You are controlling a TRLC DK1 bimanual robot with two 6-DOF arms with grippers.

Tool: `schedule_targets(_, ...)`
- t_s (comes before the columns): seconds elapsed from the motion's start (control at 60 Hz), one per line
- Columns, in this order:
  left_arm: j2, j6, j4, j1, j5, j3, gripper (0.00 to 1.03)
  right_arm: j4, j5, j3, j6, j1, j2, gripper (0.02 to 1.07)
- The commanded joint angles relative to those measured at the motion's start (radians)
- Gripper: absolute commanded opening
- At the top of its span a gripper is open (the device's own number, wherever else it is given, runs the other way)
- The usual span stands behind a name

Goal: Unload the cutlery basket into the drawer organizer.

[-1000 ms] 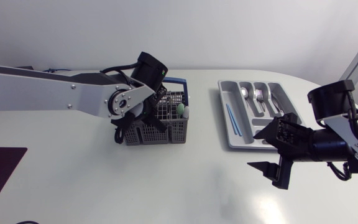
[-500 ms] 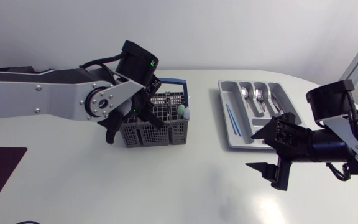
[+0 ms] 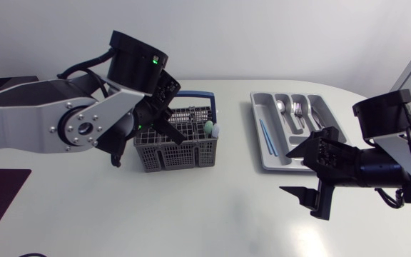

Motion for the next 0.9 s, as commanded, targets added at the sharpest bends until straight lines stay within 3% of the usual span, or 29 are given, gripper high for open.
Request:
schedule_targets(0.0,-0.041,0.034,0.032,-0.010,-0.027,-0.030,0.03,-0.006,0.003,-0.019,0.039,0.017,-0.024,0.98)
schedule_targets(0.467,-0.235,0.043,0.073,-0.021,-0.030,-0.049,0.03,0.101,0.015,0.016,0.242,0.118,-0.153,0.98)
schedule_targets(0.583,-0.250,-0.047,0.033,0.002,0.073,-0.026,0.03,0.149,0.038,0.016,0.317,0.156,-0.182,0.98)
schedule_targets(0.883,-0.150,-0.336,-0.027,0.131,0.491,0.059,0.03,0.255,0.176,0.018,0.452,0.317,-0.191,0.97)
